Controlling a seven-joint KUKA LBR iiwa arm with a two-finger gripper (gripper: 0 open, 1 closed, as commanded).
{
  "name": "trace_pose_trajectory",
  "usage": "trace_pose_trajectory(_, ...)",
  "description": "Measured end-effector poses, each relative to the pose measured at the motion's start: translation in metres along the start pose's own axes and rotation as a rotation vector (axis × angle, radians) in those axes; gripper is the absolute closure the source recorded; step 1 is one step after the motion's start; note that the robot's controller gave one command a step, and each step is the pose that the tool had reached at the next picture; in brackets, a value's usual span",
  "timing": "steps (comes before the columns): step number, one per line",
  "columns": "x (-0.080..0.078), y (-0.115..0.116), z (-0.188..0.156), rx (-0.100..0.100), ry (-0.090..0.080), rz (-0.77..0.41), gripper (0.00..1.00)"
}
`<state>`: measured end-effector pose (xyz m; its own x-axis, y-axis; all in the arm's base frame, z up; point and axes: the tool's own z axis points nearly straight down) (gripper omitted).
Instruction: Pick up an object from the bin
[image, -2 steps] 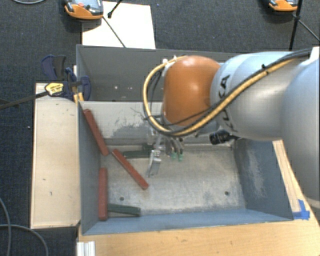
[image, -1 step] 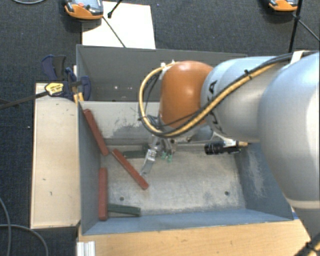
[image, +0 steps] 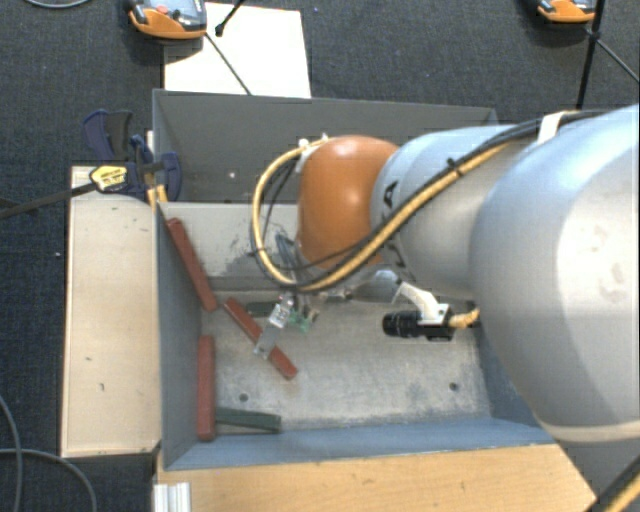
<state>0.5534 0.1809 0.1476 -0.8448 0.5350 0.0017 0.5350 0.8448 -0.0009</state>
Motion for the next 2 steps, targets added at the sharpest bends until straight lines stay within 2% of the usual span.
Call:
trace_pose_trajectory(1, -0.013, 0.032, 0.076, -0.005, -0.004, 0.046, 0.0)
trace_pose_trajectory(2, 0.002, 0.01, 0.078, 0.0, -0.001, 0.228, 1.0)
